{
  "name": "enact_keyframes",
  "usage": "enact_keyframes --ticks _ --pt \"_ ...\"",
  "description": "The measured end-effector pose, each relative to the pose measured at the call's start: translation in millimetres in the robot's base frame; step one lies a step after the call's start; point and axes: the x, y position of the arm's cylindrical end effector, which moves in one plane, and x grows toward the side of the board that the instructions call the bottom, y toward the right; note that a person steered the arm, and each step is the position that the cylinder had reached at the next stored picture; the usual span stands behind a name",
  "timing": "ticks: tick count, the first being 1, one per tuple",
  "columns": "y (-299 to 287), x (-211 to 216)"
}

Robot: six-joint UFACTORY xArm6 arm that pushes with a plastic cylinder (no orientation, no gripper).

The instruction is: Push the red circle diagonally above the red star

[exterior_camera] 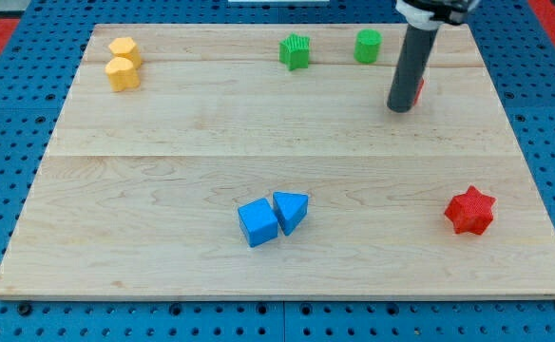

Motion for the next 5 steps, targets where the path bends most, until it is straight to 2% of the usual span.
enact_keyframes --ticks 1,2,3,4,5 --pt "-25 -42" --pt "20 -35" --pt "23 37" --pt "29 19" --pt "19 -22"
